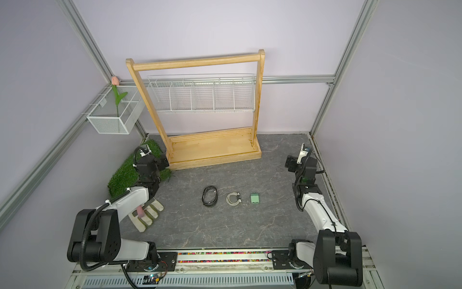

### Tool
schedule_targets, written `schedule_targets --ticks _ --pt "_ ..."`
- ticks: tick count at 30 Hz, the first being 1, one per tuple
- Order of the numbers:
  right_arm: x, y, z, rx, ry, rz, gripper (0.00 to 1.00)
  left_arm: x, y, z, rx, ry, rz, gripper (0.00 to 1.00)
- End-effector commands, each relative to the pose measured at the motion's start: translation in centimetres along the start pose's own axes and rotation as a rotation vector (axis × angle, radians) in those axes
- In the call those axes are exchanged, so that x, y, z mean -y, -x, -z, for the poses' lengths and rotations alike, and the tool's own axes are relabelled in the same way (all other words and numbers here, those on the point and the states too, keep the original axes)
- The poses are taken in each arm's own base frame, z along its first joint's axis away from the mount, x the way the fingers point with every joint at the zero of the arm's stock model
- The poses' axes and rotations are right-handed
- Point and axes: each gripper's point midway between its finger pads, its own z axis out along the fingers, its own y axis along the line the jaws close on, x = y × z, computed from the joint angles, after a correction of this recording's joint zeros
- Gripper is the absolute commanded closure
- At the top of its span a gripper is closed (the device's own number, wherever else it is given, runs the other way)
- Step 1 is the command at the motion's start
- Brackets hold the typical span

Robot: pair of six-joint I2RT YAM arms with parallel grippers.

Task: Pack away charging kits
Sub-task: Pick up the storage bag at the center of the board.

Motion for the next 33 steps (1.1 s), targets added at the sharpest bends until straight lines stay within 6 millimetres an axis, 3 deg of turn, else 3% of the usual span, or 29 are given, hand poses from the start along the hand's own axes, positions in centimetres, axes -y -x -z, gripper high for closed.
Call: schedule_targets --ticks 1,3,5,9,10,15,20,22,29,33 --pt "-2.0 -3.7 1.7 -0.206 0.075 -0.045 0.11 -0.7 -2.8 2.5 -0.25 0.074 -0.049 0.01" --pt "-4.6 -3.7 2.5 -0.25 0.142 -0.032 0.11 0.4 -2.5 4.2 -0.322 0.072 -0.051 0.01" --pt "-7.5 -4.4 3.4 -0.299 0.209 0.022 0.11 2.5 -3.4 6.1 -0.436 0.022 -0.11 0.01" --pt "-11.4 -6.7 5.4 -0.404 0.296 0.101 0.1 6.3 -6.9 11.7 -0.636 -0.053 -0.238 0.03" --pt "-12.4 -5.9 5.7 -0.401 0.322 0.105 0.1 7.2 -7.5 13.4 -0.655 -0.072 -0.265 0.04" --pt "-14.6 -7.6 6.5 -0.488 0.42 0.109 0.11 11.7 -10.7 21.1 -0.765 -0.225 -0.247 0.1" --pt "-15.1 -9.3 4.9 -0.548 0.421 0.083 0.1 15.0 -13.0 25.1 -0.794 -0.229 -0.366 0.19" --pt "-15.5 -9.4 4.7 -0.547 0.439 0.068 0.1 16.1 -14.2 25.5 -0.817 -0.217 -0.394 0.19" --pt "-16.0 -9.4 4.7 -0.558 0.467 0.059 0.1 19.6 -15.4 23.0 -0.766 -0.109 -0.494 0.2" --pt "-14.6 -9.3 4.5 -0.569 0.443 0.037 0.09 21.4 -17.4 21.8 -0.767 -0.067 -0.601 0.21"
